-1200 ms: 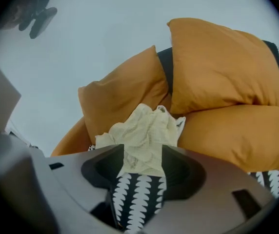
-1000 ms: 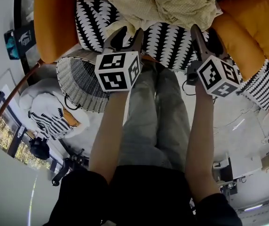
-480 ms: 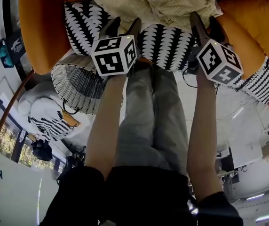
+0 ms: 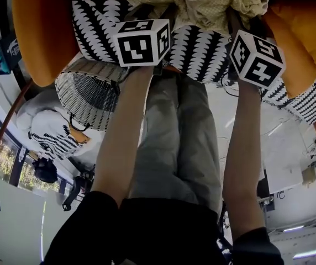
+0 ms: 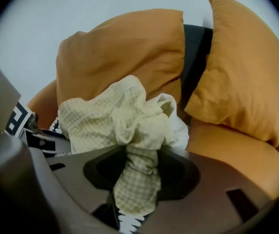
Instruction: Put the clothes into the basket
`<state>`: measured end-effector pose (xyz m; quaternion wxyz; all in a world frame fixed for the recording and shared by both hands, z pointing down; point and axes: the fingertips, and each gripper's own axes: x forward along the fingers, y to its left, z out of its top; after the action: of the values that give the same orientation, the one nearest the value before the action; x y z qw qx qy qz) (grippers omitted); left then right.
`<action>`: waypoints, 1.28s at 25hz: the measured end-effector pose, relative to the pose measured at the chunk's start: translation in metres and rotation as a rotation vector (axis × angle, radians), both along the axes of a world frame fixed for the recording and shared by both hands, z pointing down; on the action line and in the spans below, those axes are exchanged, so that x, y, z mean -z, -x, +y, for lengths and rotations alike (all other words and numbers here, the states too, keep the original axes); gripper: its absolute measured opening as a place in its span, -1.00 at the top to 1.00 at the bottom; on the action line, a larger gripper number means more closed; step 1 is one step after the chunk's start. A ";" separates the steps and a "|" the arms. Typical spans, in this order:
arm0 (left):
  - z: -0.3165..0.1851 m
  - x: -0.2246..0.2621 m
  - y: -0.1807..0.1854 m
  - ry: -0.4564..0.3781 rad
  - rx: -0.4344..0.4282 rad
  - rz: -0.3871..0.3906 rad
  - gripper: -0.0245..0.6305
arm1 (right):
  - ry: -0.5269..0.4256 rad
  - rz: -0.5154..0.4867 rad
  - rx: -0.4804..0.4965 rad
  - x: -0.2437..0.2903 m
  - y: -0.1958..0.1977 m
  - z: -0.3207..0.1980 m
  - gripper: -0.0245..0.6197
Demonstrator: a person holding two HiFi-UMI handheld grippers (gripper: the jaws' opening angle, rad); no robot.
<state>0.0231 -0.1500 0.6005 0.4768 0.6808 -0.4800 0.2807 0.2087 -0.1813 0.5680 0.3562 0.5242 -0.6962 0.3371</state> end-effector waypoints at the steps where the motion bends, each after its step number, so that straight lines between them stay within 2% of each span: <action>1: 0.001 -0.001 0.000 0.003 0.004 0.001 0.21 | 0.028 0.000 0.018 -0.003 0.002 0.001 0.35; 5: 0.005 0.000 -0.004 0.024 -0.005 0.009 0.24 | 0.080 0.018 0.056 -0.006 0.004 0.003 0.58; 9: 0.007 0.012 -0.012 0.000 -0.045 0.012 0.66 | 0.055 -0.087 0.032 0.006 0.007 0.003 0.66; 11: 0.009 0.027 -0.020 -0.010 -0.035 0.034 0.79 | 0.036 -0.111 0.033 0.024 0.002 0.005 0.68; 18: 0.031 0.043 -0.015 -0.048 0.018 0.075 0.81 | -0.030 -0.214 0.039 0.043 0.009 0.029 0.69; 23: 0.057 0.066 -0.006 -0.089 0.101 0.074 0.81 | -0.065 -0.251 0.119 0.075 0.021 0.043 0.70; 32: 0.101 0.117 0.038 -0.225 0.350 0.075 0.81 | -0.128 -0.308 0.313 0.122 0.072 0.053 0.70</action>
<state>-0.0149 -0.0487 0.4840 0.4568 0.6462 -0.6010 0.1125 0.1363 -0.1282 0.4458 0.2599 0.3734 -0.8352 0.3088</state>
